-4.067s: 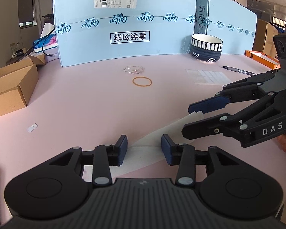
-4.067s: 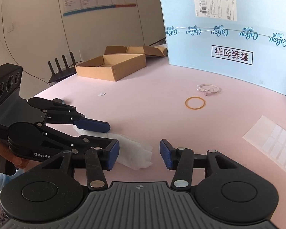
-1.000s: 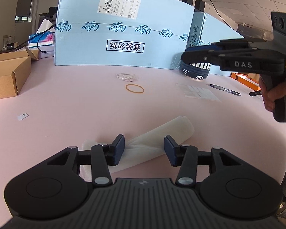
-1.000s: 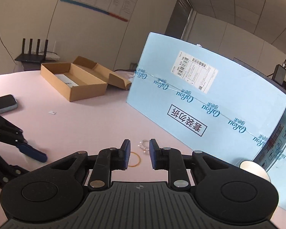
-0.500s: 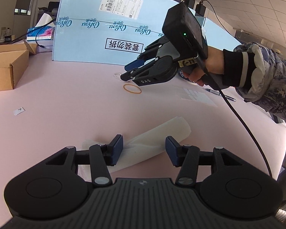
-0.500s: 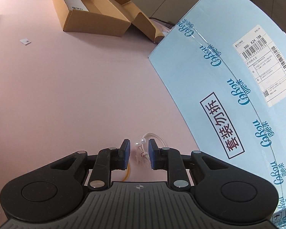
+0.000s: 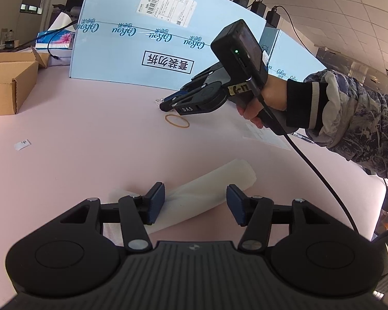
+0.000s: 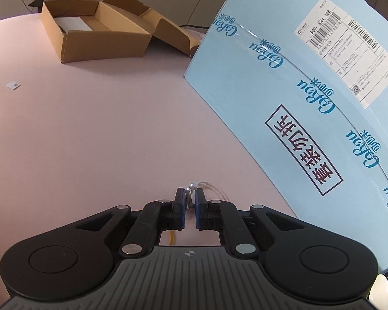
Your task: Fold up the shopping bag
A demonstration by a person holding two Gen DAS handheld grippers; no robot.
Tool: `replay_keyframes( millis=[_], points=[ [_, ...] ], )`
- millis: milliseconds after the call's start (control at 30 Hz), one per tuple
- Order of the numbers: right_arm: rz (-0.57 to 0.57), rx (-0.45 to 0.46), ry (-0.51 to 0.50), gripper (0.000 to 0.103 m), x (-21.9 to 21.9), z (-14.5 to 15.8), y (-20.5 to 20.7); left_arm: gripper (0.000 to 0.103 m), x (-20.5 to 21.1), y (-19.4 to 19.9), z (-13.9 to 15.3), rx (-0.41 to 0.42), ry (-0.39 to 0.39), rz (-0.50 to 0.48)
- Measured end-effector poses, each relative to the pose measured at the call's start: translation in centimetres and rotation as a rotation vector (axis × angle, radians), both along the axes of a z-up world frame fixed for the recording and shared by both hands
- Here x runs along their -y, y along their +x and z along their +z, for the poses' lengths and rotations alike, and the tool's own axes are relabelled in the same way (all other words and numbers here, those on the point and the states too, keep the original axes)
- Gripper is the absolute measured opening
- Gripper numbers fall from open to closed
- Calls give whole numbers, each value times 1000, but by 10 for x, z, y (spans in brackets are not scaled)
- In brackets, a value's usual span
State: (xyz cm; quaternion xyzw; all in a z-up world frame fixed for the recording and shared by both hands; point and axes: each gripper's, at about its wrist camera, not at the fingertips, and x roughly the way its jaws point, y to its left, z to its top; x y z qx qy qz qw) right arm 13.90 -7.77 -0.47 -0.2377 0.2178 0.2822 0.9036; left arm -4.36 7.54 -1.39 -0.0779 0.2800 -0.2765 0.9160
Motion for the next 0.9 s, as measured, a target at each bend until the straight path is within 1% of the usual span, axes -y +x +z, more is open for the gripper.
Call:
replay_keyframes(
  millis=[67,167,233,267,367,433,500,567,733,833,900],
  points=[
    [-9,-4,118,6,18,17,-16,50,0,0,0,-2,-4,0],
    [-15,-17,288,7,53,40,-52,50,1,0,1,1,5,1],
    [-5,-40,400,7,72,45,-75,50,1,1,0,-1,2,2],
    [-1,-72,460,7,82,44,-89,50,1,2,0,-2,-1,2],
    [-6,-179,587,7,104,29,-120,50,1,1,0,-1,1,4],
    [-35,-291,697,7,119,7,-137,50,3,0,0,1,6,4],
    [-54,-384,821,7,131,-10,-145,50,3,0,0,2,9,4],
    [-75,-451,927,7,138,-24,-146,50,4,0,0,3,11,4],
    [-121,-557,1025,8,135,-47,-137,50,4,1,0,5,16,6],
    [-104,-571,1054,10,129,-50,-132,50,5,1,0,6,17,7],
    [-74,-577,1077,10,122,-49,-132,50,5,1,0,7,20,8]
  ],
)
